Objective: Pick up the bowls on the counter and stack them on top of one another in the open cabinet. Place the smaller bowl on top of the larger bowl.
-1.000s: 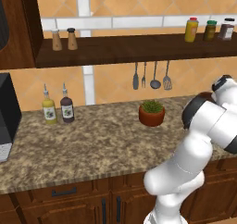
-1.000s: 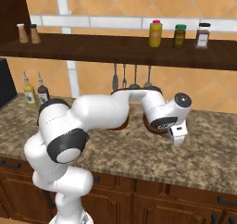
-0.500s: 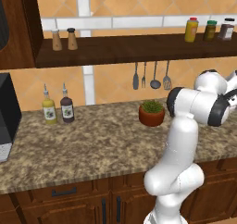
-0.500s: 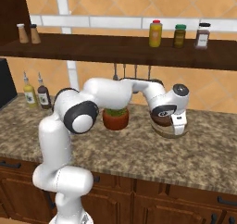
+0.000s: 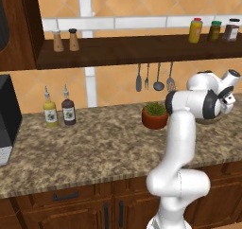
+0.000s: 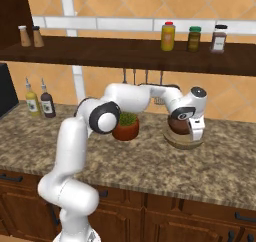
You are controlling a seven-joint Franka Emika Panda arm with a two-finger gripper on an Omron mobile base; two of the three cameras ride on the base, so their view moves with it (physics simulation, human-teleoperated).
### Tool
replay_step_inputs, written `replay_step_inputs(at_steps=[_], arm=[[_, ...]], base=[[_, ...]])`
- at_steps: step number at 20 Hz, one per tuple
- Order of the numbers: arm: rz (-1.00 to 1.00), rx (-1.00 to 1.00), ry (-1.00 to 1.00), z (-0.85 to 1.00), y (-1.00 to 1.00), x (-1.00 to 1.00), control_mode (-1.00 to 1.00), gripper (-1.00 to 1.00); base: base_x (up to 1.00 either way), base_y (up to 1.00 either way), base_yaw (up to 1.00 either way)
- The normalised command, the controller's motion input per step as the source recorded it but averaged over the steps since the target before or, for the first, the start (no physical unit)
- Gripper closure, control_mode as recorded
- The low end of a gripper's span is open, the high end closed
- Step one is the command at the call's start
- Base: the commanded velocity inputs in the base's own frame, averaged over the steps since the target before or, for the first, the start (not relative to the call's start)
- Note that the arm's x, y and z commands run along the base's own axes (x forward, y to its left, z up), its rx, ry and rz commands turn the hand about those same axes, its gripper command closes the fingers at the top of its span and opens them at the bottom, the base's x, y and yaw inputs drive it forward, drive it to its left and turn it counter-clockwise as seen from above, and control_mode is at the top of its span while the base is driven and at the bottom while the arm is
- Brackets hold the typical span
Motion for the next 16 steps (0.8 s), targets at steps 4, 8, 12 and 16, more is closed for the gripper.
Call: replay_step_inputs(at_steps=[4,8,12,16], arm=[[0.0,0.0,0.02,-0.34,-0.37,0.5,-1.0,-1.0],[0.0,0.0,-0.01,0.05,0.0,0.1,-1.0,-1.0],[0.0,0.03,-0.12,0.84,0.0,-0.18,-1.0,-1.0],[0.07,0.0,-0.02,0.24,0.0,-0.57,-1.0,-1.0]], base=[[0.0,0.0,0.0],[0.0,0.0,0.0],[0.0,0.0,0.0],[0.0,0.0,0.0]])
